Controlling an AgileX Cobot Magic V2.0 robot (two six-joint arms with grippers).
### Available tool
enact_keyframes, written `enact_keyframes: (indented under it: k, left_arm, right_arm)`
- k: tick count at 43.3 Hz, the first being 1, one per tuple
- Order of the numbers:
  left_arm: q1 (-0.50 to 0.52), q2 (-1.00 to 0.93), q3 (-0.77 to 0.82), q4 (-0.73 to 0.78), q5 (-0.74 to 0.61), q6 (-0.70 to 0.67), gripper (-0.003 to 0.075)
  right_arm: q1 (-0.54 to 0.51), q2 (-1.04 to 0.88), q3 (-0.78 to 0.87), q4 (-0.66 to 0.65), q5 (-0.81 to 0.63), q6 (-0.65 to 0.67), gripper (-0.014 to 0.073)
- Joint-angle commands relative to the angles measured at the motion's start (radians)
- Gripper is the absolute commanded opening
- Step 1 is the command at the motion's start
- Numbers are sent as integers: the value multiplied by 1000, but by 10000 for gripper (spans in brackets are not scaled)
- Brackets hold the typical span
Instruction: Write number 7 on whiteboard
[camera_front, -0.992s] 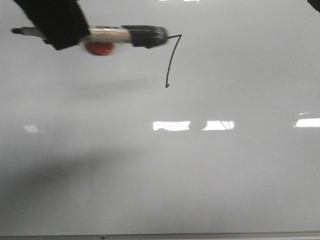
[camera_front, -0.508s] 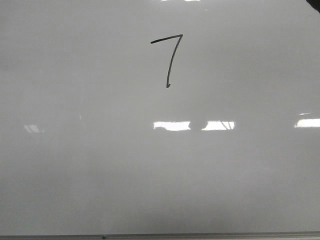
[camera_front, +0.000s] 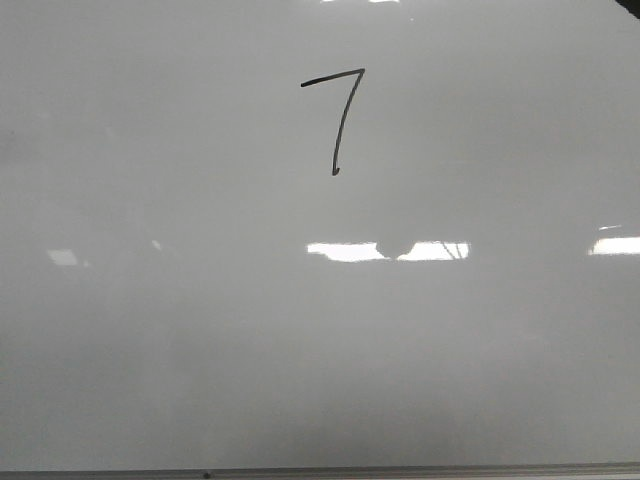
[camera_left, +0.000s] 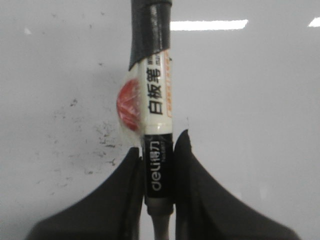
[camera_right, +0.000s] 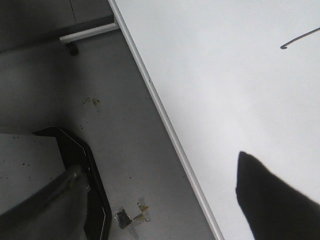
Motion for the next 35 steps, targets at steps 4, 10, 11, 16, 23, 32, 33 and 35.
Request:
enact_keyframes:
  k: [4, 10, 11, 16, 23, 32, 33, 35]
  left_arm:
    - [3, 95, -25, -12, -237, -13, 48]
    - [3, 177, -25, -12, -345, -13, 48]
    - [3, 192, -25, -12, -364, -13, 48]
    - [3, 249, -25, -12, -432, -13, 48]
    - [3, 311, -25, -12, -490, -13, 48]
    - [3, 337, -25, -12, -488, -13, 113]
    - [3, 337, -25, -12, -485, -13, 135]
    - [3, 337, -25, -12, -485, -13, 195]
  right_arm:
    - [-3, -11, -28, 24, -49, 3, 624]
    - [-3, -11, -28, 24, -48, 3, 624]
    - [-3, -11, -28, 24, -48, 3, 624]
    - [-3, -11, -28, 24, -48, 3, 624]
    - [-3, -11, -28, 24, -48, 3, 624]
    - [-3, -11, -28, 24, -48, 3, 624]
    - [-3, -11, -28, 24, -48, 3, 624]
    - [-3, -11, -28, 24, -48, 3, 624]
